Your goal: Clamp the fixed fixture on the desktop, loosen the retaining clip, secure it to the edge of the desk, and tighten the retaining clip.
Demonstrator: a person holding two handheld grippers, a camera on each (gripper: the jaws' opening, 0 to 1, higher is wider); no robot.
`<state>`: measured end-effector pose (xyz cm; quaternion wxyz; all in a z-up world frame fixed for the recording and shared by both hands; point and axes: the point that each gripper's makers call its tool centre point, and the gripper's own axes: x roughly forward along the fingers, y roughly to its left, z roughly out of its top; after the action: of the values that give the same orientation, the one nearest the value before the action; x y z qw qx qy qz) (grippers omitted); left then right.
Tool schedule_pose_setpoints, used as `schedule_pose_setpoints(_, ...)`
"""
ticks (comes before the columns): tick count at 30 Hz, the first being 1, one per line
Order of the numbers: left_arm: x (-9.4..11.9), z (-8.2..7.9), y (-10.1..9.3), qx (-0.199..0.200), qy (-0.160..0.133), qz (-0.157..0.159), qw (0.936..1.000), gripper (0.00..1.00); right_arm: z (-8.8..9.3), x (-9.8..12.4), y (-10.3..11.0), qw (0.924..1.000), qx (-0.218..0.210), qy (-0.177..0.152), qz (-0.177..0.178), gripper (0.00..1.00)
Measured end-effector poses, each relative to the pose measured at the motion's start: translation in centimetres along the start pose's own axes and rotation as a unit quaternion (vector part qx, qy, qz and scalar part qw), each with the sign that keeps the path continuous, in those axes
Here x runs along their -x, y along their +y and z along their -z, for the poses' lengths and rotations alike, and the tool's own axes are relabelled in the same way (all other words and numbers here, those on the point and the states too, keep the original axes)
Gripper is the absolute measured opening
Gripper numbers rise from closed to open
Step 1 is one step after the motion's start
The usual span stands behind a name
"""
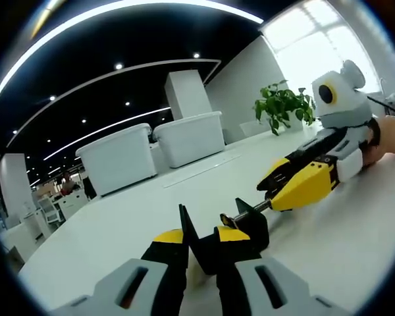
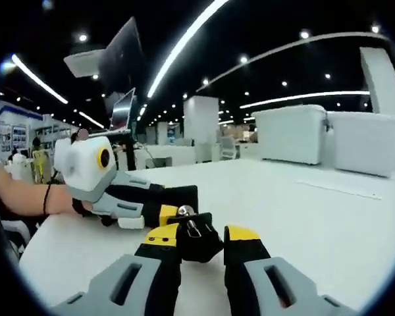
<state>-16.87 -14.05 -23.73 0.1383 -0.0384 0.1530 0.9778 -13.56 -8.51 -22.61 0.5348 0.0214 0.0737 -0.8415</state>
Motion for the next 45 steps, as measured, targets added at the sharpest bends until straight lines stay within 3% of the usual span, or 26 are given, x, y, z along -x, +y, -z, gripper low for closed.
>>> schedule_pose_setpoints(4,0.0,0.0,0.0,0.0,0.001,-0.001,1.0,0.16,-0.1,-0.1,0.2,0.999,0.045,-0.001,0.008,0.24)
schedule_pose_setpoints(7,0.0,0.0,0.0,0.001,0.001,-0.001,1.0,0.16,-0.1,-0.1,0.3,0.9986,0.052,0.0,0.011,0.24)
schedule_pose_setpoints(11,0.0,0.0,0.0,0.0,0.0,0.0,1.0,0.16,0.2,-0.1,-0.1,0.9998,0.002,0.011,0.014,0.26)
schedule_pose_setpoints(15,0.0,0.0,0.0,0.0,0.0,-0.001,1.0,0.16,0.0,-0.1,-0.1,0.9985,-0.055,0.003,-0.005,0.34)
schedule_pose_setpoints(21,0.0,0.0,0.0,0.0,0.0,0.0,1.0,0.16,0.7,-0.3,-1.8,0.988,-0.153,0.019,-0.004,0.31)
schedule_pose_setpoints(24,0.0,0.0,0.0,-0.001,0.0,-0.001,1.0,0.16,0.6,-0.3,-2.0,0.9872,-0.159,0.016,-0.008,0.29)
schedule_pose_setpoints(33,0.1,0.0,-0.1,0.0,-0.001,0.001,1.0,0.16,0.5,-0.6,-2.1,0.9932,-0.115,0.015,-0.011,0.26)
schedule_pose_setpoints(38,0.1,0.0,-0.1,0.001,-0.001,0.001,1.0,0.16,0.3,-0.6,-1.8,0.9997,-0.022,0.008,-0.001,0.25)
schedule_pose_setpoints(41,0.1,0.0,-0.1,0.001,-0.001,0.001,1.0,0.16,0.4,-0.7,-1.6,0.9983,0.057,0.014,0.007,0.25)
schedule_pose_setpoints(45,0.1,0.0,-0.1,0.001,-0.001,0.001,1.0,0.16,0.5,-0.8,-1.5,0.9977,0.065,0.014,0.01,0.25)
